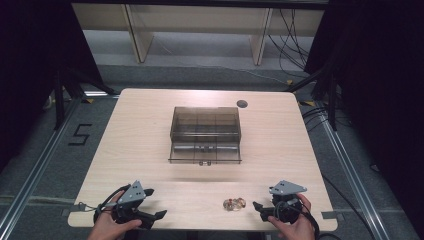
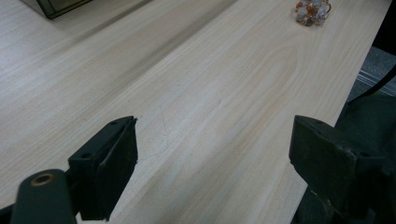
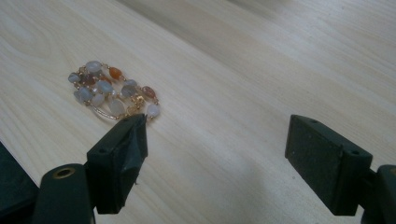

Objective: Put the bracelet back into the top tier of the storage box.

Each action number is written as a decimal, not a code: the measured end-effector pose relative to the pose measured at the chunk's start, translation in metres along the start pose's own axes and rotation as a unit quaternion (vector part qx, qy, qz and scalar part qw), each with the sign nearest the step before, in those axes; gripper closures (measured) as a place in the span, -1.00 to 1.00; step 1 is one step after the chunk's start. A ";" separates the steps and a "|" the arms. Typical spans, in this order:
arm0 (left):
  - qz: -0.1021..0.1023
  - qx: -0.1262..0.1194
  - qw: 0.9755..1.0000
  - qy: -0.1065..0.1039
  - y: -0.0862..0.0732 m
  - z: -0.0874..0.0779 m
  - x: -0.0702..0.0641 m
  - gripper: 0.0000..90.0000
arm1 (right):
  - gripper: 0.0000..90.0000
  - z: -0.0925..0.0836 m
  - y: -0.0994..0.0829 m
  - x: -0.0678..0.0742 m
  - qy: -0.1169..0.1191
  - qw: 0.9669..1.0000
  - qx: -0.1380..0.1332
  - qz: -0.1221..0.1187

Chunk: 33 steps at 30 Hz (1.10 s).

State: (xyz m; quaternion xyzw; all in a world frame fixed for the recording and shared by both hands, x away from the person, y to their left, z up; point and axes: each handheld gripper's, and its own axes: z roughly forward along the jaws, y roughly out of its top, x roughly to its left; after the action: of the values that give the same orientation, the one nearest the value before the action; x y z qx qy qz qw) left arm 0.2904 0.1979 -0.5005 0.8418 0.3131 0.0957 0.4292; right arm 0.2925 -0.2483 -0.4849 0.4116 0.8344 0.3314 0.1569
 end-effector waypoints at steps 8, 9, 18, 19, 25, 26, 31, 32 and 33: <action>0.007 0.011 1.000 0.003 0.000 -0.001 0.001 -0.66 | -0.59 0.003 0.003 0.003 0.013 1.000 0.000 -0.018; 0.007 0.010 1.000 0.002 0.000 0.000 0.001 -0.66 | -0.60 0.003 0.003 0.005 0.022 1.000 0.000 -0.008; 0.007 0.012 1.000 0.003 0.000 0.000 0.001 -0.66 | -0.59 0.008 0.010 0.015 0.050 0.997 0.017 -0.065; 0.008 0.012 1.000 0.003 0.000 0.000 0.001 -0.66 | -0.59 0.008 0.011 0.016 0.050 0.996 0.019 -0.068; 0.008 0.000 1.000 -0.002 0.000 0.000 0.000 -0.66 | -0.60 0.009 0.014 0.019 0.047 0.996 0.030 -0.073; 0.017 0.009 1.000 0.001 0.001 0.000 0.002 -0.66 | -0.60 0.011 0.014 0.020 0.044 0.996 0.022 -0.070; 0.003 0.010 1.000 0.000 0.000 0.000 0.001 -0.66 | -0.58 0.013 0.019 0.023 0.050 0.994 0.033 -0.087; 0.007 0.012 1.000 -0.001 0.000 -0.001 0.002 -0.66 | -0.58 0.014 0.021 0.024 0.049 0.994 0.035 -0.087; 0.012 0.007 1.000 0.001 0.001 0.000 0.002 -0.66 | -0.57 0.015 0.022 0.024 0.051 0.994 0.040 -0.092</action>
State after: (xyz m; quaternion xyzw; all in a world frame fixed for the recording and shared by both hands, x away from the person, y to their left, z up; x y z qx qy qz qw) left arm 0.2927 0.1990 -0.5002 0.8481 0.3045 0.0995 0.4222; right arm 0.2984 -0.2135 -0.4807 0.3218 0.8881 0.3024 0.1275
